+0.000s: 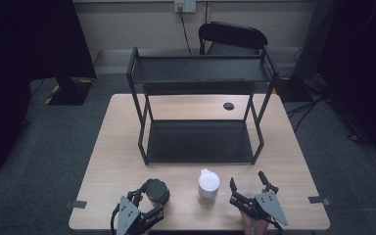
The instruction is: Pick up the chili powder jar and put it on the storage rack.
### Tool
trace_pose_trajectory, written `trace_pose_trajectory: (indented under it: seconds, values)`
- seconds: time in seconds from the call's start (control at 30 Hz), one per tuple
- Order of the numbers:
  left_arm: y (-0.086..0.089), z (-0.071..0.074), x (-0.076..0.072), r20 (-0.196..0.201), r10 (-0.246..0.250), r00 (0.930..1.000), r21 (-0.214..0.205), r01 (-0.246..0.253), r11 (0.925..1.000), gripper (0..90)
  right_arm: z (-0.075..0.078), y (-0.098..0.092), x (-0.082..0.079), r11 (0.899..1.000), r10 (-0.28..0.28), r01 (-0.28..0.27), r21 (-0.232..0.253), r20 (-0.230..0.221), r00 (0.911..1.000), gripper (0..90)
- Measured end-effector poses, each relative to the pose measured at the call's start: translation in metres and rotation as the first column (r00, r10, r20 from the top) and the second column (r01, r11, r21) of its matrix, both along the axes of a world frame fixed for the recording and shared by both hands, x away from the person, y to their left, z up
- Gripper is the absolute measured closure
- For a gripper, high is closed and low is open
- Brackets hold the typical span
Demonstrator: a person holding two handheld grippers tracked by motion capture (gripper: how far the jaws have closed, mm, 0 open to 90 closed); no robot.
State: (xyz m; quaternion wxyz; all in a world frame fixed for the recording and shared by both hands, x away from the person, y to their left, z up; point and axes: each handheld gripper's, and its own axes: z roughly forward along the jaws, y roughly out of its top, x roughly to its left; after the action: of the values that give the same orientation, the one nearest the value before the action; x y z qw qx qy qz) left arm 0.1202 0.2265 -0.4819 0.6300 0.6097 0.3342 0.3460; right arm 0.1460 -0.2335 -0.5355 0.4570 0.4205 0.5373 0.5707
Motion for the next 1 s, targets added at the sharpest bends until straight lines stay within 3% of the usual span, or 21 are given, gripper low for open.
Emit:
trace_pose_trajectory:
  seconds: [0.57,0.87,1.0]
  values:
    - [-0.002,0.026,0.008,0.015,0.008,0.9999,-0.017,-0.007,0.9998,35.2,0.000,0.002,0.000,1.000,-0.009,0.009,0.000,0.000,1.0000,2.8]
    - [0.000,0.053,0.018,0.070,0.013,0.9975,-0.010,-0.012,0.9999,35.2,0.000,0.001,0.000,1.000,-0.008,0.008,0.000,-0.001,1.0000,2.8]
    - [0.003,0.066,0.023,0.094,0.013,0.9955,-0.029,-0.011,0.9995,35.2,0.000,0.001,0.000,1.000,-0.008,0.008,0.000,-0.001,1.0000,2.7]
